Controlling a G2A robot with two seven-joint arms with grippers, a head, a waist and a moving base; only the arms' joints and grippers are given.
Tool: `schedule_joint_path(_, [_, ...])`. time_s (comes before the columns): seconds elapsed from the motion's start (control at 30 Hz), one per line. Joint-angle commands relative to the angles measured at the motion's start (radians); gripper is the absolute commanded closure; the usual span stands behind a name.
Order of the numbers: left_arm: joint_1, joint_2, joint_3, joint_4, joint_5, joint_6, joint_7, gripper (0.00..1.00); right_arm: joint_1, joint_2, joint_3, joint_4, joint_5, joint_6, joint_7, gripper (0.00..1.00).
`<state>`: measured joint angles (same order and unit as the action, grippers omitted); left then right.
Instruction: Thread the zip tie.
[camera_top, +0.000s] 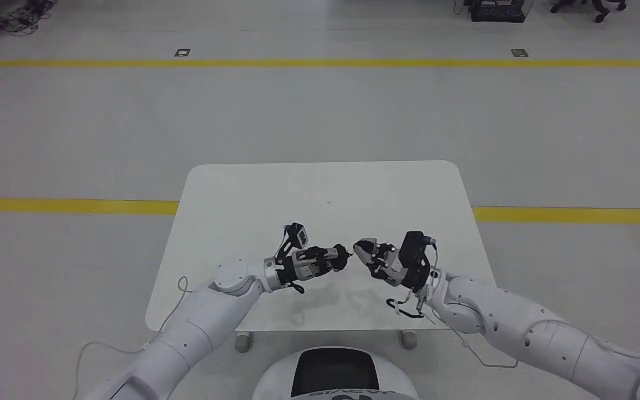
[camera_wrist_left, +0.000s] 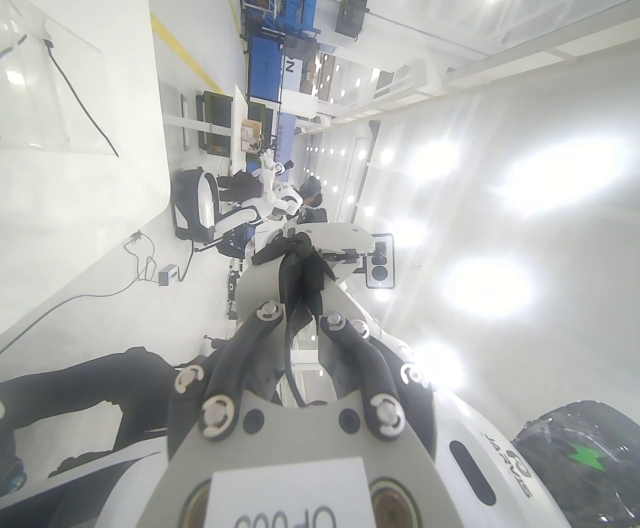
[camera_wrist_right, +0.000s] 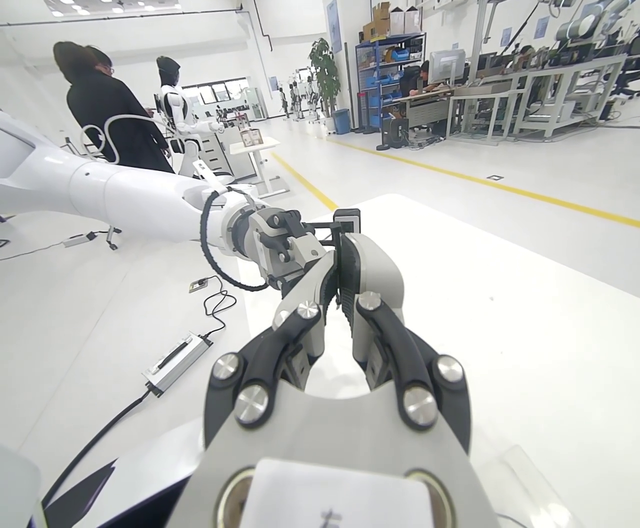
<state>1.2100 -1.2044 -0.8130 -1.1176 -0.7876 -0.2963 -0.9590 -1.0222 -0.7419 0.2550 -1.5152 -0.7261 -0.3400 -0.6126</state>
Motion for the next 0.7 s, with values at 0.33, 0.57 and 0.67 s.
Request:
schedule_joint_path(0.33, [-0.001,-0.001,0.001,0.002,0.003,0.002,-0.003,1.00,0.009,-0.005,-0.014,0.007,0.005,0.000,-0.003,1.00])
schedule_joint_path(0.57, [-0.004,-0.004,0.011,0.004,0.006,0.010,-0.013,1.00,0.009,-0.007,-0.017,0.007,0.005,0.000,-0.012,1.00])
schedule_joint_path(0.67, [-0.006,-0.005,0.013,0.007,0.004,0.009,-0.015,1.00,0.012,-0.009,-0.022,0.007,0.006,0.000,-0.002,1.00])
